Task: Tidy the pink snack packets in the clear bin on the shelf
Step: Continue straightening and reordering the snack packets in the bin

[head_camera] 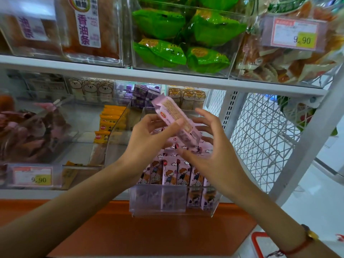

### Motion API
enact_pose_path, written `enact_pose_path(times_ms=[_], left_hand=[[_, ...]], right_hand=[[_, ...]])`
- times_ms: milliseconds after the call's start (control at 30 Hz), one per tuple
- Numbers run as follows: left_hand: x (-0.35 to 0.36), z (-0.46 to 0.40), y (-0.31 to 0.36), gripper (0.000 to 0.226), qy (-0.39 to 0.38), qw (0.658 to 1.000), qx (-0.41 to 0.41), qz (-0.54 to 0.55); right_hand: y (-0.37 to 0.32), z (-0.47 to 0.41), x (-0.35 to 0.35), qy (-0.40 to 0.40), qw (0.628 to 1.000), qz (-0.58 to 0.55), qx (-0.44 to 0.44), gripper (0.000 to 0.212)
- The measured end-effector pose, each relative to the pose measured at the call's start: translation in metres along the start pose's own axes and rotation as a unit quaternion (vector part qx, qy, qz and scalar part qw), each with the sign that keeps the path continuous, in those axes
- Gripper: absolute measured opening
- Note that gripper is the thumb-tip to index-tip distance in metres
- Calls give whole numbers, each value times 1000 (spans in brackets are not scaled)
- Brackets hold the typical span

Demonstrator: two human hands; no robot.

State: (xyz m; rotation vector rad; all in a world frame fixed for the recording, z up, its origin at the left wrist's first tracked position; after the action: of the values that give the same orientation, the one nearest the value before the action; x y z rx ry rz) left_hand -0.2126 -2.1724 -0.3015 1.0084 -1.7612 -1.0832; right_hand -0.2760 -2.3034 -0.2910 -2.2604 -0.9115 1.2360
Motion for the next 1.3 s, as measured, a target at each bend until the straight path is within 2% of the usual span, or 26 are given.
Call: enact_pose_path(times_ms=[133,233,333,433,533,633,700,800,933,1000,1100,1200,1300], left_hand=[[7,3,-4,59,-16,999,-26,21],[6,1,-4,78,-36,998,-37,35],[8,1,1,60,-65,996,-19,62],[4,2,5,47,-25,997,2,70],[3,2,4,44,10,998,2,65],[10,4,3,40,-2,999,1,45],[14,5,1,43,-8,999,0,41],[12,6,1,41,4,1000,14,23],[-2,-12,6,31,83,994,70,-4],[-1,-26,1,30,97,991,75,-50],[10,-45,-18,36,63,991,54,-102],[19,-57,-37,37,4,985,23,-173],[23,-64,-34,33,-38,961,50,-269]], right_hand=[[-4,-2,-8,38,999,-11,-33,31],[7,-4,-11,2,994,-111,16,20],[18,-6,-12,-39,987,-147,53,21],[20,-6,-18,-57,984,-157,57,39],[23,-7,-28,-12,986,-156,56,45],[39,-9,-37,56,974,-199,97,44],[45,-9,-40,63,970,-205,112,43],[44,-10,-40,58,979,-157,112,47],[63,-6,-47,88,984,-46,150,48],[75,-1,-44,59,983,17,176,47],[81,5,-30,-5,983,68,169,39],[79,8,-25,-22,986,78,145,32],[79,9,-27,-28,987,75,137,32]])
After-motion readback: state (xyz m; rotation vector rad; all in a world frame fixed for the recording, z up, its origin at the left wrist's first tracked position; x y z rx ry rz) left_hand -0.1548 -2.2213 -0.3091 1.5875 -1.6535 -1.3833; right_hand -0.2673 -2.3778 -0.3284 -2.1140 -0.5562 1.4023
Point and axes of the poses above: each hand's wrist, its own z-axis away from the middle knuckle, its own x-axis out of the palm, y = z × x, the point moved 7 cm from there along -z, towards the middle knuckle, and after that the axes turned 10 degrees about z, right-handed, at the moved point
